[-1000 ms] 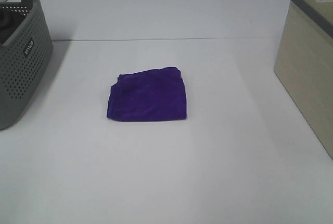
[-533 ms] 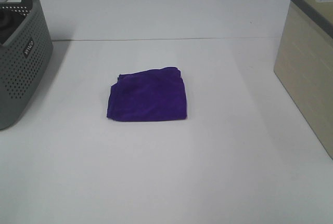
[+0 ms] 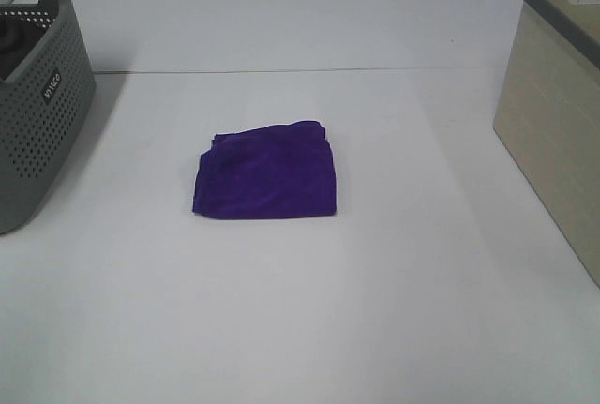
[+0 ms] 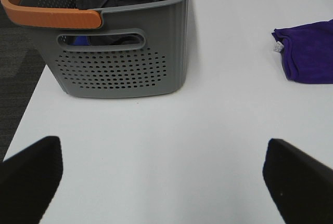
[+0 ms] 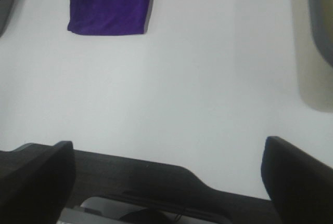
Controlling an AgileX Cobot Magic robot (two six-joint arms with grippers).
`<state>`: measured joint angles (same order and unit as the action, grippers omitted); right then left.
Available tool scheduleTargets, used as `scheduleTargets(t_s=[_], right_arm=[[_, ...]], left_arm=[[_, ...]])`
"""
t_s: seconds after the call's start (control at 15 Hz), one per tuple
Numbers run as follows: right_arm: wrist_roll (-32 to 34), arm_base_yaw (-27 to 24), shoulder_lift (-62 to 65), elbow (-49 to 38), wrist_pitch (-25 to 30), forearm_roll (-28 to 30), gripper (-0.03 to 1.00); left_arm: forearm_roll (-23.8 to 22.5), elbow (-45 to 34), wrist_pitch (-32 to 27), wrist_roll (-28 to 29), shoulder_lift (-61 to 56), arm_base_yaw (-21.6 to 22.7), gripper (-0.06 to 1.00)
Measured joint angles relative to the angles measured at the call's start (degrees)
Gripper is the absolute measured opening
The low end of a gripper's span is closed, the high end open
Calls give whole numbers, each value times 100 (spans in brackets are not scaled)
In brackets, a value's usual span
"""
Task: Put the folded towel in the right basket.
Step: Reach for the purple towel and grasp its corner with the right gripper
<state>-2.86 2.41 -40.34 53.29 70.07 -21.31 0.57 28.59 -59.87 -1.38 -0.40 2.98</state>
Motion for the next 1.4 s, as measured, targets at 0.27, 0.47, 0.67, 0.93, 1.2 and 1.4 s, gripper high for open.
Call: scheduleTargets(t_s=[0.27,0.47,0.67,0.93,1.2,1.4], right_arm=[[-304,11,-1604,573,-6,-464,89],[-413,579,-2893,1140,-470,-590,89],[-458,1776,-5053,2309,-1220,-688,88],[-693,1845,-6675,3260,-1513,-985,88],[-705,1845,-8067,4171,-1684,-1238,88],[-819,1845,-8743,4418,-1702,-1243,87]], left_arm=[[0,0,0,0,0,0,99],[0,0,0,0,0,0,99],[0,0,0,0,0,0,99],[0,0,0,0,0,0,99],[0,0,0,0,0,0,99],[0,0,0,0,0,0,99]])
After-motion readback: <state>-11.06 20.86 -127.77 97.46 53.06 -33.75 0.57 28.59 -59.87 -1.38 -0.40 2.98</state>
